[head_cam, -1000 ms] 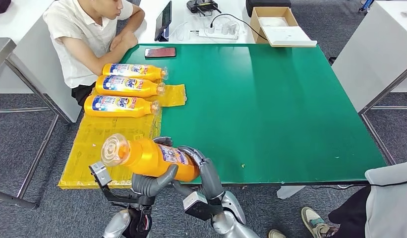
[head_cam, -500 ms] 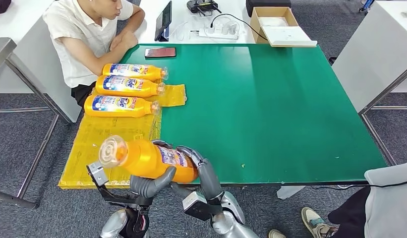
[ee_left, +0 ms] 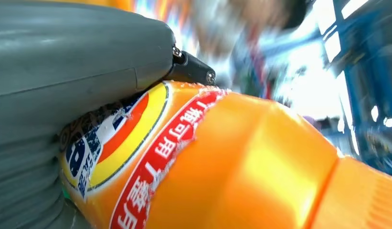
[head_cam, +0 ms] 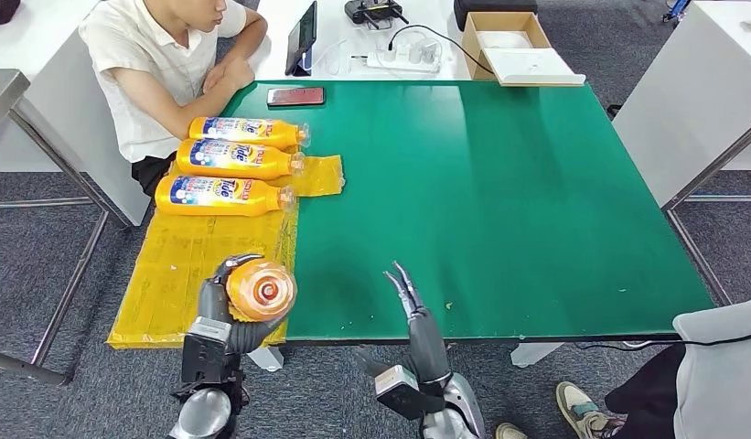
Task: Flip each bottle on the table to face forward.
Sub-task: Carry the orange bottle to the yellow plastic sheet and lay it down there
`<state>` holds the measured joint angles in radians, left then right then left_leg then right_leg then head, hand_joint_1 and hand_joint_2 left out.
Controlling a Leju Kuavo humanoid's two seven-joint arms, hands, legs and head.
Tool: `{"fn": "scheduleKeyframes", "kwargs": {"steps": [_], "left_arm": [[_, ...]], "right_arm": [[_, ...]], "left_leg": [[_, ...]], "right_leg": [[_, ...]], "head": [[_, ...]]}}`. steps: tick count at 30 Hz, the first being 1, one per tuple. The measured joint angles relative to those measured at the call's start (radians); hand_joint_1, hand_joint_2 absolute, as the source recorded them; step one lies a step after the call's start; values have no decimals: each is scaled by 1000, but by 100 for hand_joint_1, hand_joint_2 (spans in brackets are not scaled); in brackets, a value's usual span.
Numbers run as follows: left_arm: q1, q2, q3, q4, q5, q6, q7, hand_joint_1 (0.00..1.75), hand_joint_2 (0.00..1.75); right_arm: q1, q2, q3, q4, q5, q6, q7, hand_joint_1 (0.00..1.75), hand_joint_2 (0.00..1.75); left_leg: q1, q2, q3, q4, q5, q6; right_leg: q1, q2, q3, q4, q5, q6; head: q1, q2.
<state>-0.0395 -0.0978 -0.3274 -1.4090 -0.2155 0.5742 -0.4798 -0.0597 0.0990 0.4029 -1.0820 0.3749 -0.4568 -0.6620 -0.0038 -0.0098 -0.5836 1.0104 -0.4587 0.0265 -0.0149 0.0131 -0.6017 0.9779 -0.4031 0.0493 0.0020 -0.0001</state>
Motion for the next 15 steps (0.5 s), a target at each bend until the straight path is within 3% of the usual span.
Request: {"fn": "scheduleKeyframes", "kwargs": {"steps": [5, 11, 15], "left_arm": [[-17, 24, 81, 46, -228, 91, 52, 175, 175], [-94, 34, 160, 157, -733, 121, 191, 175, 175], [-193, 40, 180, 296, -914, 120, 308, 175, 175]], "right_arm": [[40, -20, -98, -50, 44, -118, -4, 0, 0], [59, -21, -170, -106, 23, -96, -4, 0, 0], [57, -9, -173, -110, 28, -71, -4, 0, 0]], "left_leg": [[0, 0, 0, 0, 0, 0], [0, 0, 0, 0, 0, 0], [0, 0, 0, 0, 1, 0]], "right_leg": [[0, 0, 0, 0, 0, 0], [0, 0, 0, 0, 0, 0], [0, 0, 0, 1, 0, 0]], "head": [[0, 0], [0, 0], [0, 0]]}}
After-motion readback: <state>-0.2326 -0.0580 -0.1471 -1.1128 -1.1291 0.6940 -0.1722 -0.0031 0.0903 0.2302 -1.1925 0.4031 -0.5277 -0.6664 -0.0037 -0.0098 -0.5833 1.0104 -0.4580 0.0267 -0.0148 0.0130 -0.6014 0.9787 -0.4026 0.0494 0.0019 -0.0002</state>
